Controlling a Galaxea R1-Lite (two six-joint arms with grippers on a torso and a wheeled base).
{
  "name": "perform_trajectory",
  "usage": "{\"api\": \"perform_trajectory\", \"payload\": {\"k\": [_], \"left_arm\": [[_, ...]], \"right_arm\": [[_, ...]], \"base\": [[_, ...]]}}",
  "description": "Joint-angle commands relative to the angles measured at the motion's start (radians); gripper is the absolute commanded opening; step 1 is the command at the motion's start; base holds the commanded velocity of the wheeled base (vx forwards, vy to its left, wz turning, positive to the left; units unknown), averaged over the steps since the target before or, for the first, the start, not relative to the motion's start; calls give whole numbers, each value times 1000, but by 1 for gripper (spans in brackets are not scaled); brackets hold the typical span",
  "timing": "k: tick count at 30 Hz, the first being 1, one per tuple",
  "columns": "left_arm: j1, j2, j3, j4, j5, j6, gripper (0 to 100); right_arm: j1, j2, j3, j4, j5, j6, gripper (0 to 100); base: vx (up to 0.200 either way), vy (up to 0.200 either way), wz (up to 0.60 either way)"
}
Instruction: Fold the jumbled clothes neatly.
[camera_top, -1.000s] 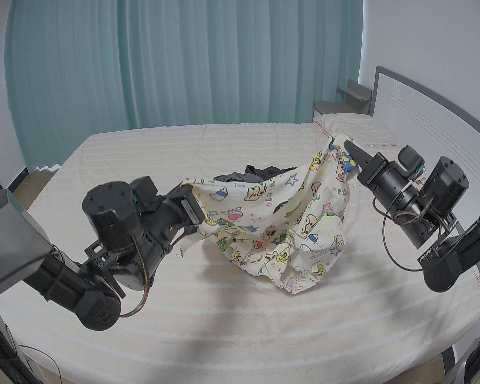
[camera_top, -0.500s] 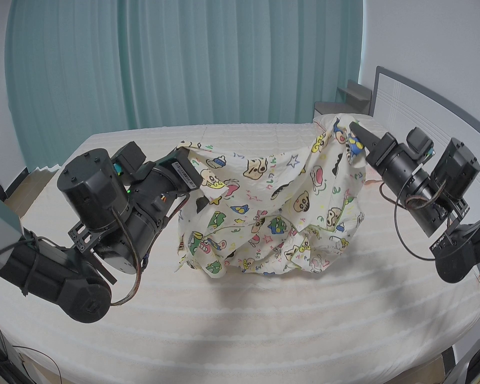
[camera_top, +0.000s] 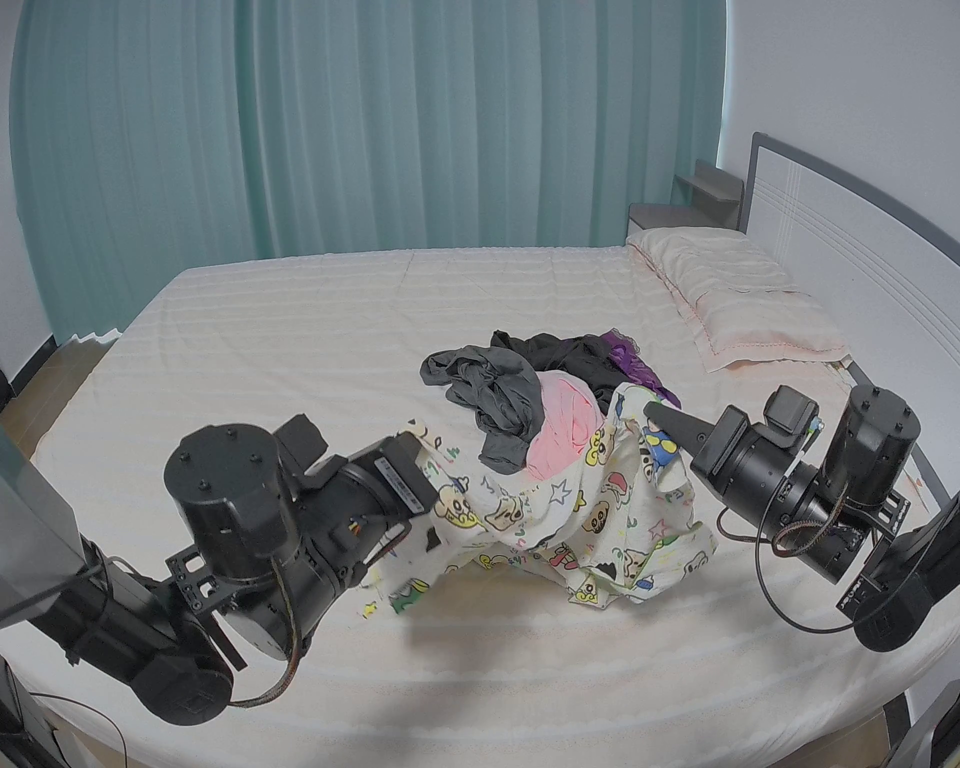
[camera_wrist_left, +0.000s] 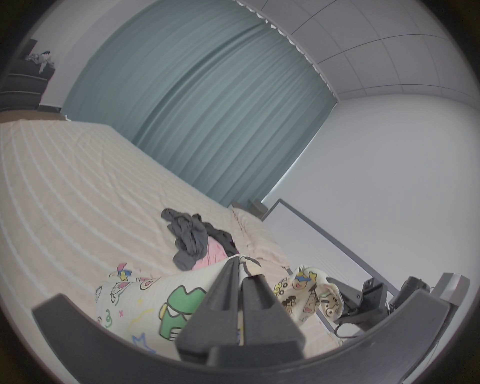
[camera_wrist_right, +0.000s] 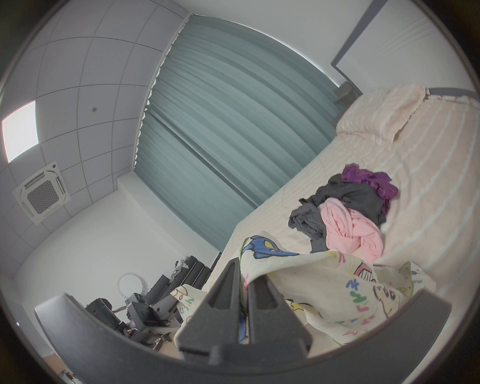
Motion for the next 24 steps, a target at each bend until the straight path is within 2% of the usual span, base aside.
{"api": "perform_trajectory", "payload": {"k": [1,10,13,24], "left_arm": [[-11,-9,96,-3,-51,-70,0],[16,-3,110,-4,-63,-145,0],[40,22,93,-4,-105,-157,0],[46,16,107,-3,-88,-177,0]], "right_arm": [[1,7,41,-5,-3,21,0],[-12,43,39,-34,-1,39,0],[-29,53,30,-37,0,39,0],[-29,48,35,-37,-12,38,0]], "base": [[0,0,0],[0,0,0],[0,0,0],[0,0,0]]}}
